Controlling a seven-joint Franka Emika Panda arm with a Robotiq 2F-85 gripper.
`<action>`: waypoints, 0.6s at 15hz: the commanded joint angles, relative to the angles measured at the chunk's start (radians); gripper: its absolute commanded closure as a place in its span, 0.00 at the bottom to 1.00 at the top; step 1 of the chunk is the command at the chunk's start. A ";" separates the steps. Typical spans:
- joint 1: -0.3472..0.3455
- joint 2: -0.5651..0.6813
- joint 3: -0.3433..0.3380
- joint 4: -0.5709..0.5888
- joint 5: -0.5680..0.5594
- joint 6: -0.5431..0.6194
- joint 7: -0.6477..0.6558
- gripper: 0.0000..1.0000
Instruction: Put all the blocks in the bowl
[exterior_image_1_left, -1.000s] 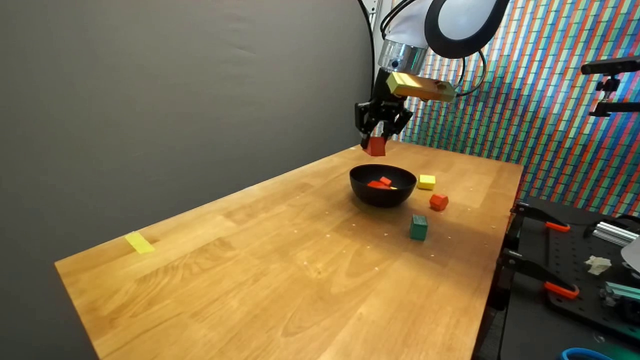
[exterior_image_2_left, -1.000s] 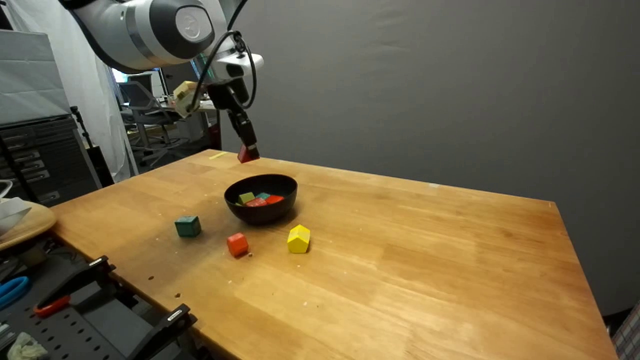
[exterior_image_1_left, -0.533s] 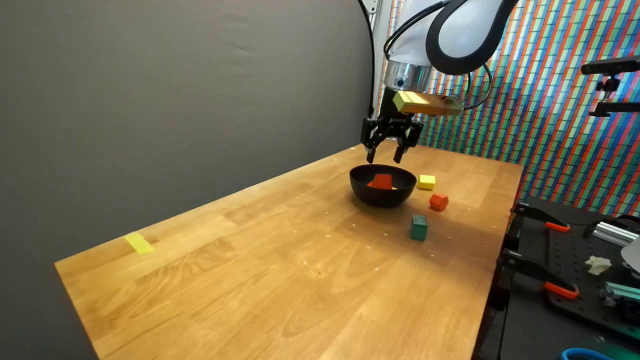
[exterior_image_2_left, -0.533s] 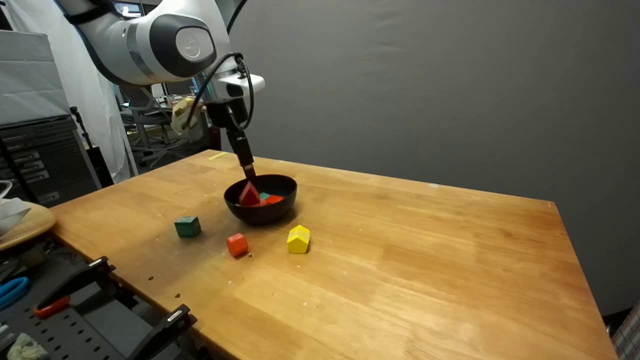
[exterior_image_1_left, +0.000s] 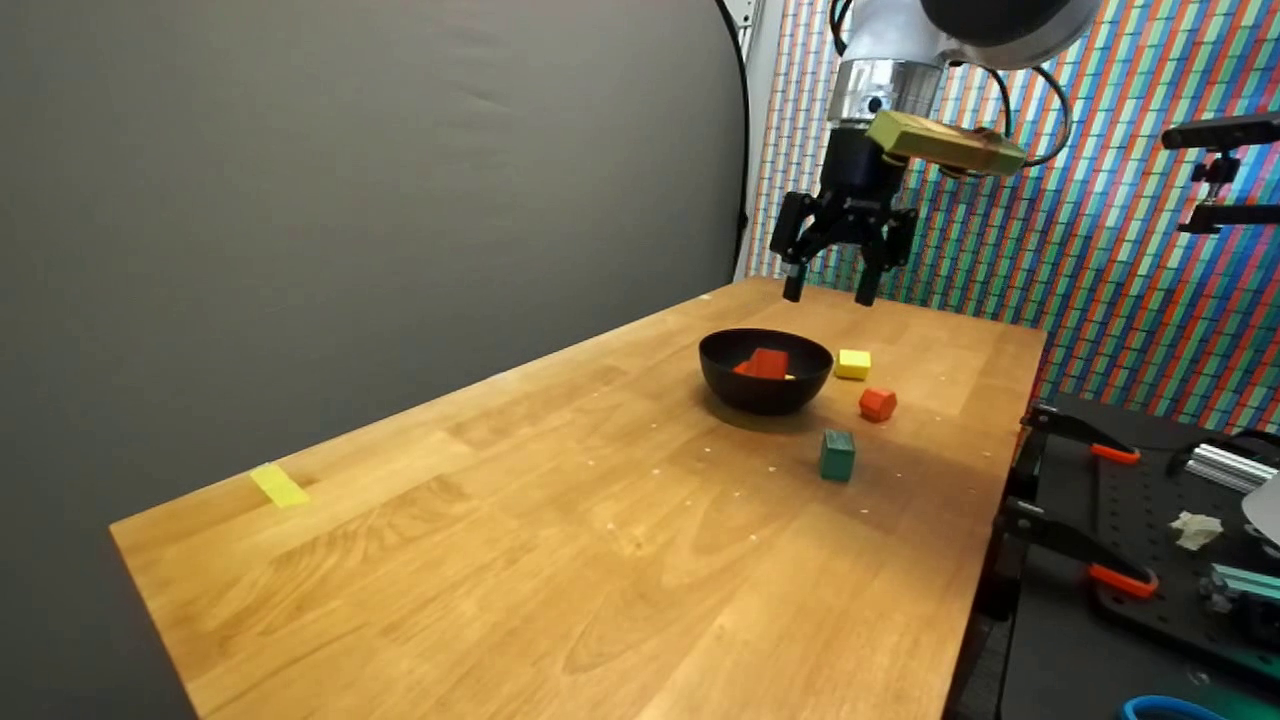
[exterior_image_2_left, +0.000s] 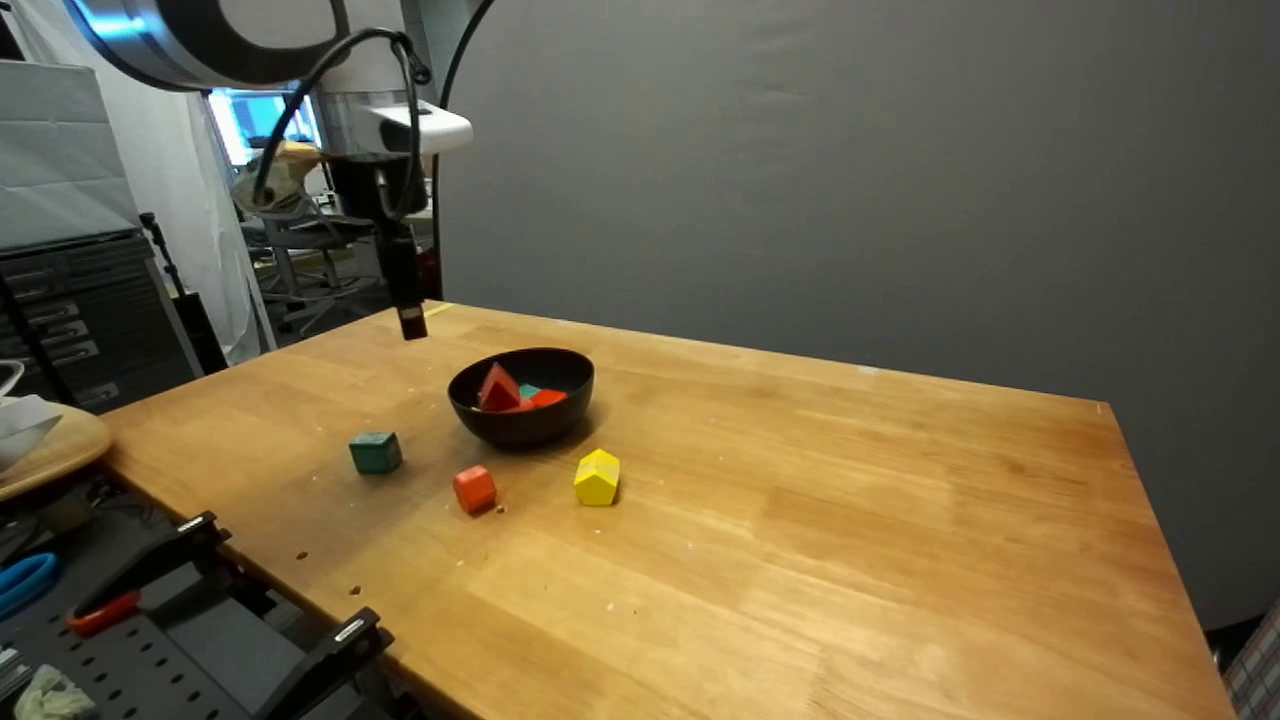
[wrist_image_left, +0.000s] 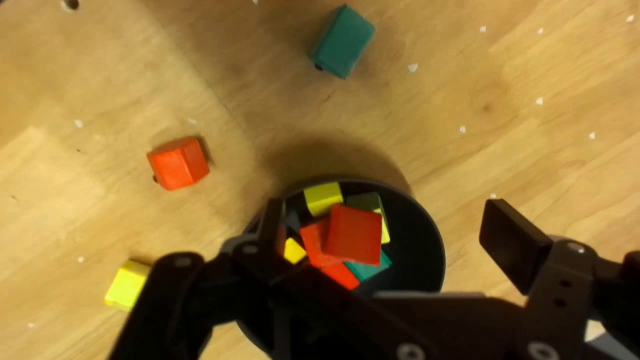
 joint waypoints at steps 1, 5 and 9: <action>-0.035 -0.031 0.038 -0.022 0.017 -0.013 -0.012 0.00; -0.008 0.048 0.054 -0.025 0.098 0.011 -0.033 0.00; -0.001 0.169 0.090 -0.004 0.193 0.047 -0.023 0.00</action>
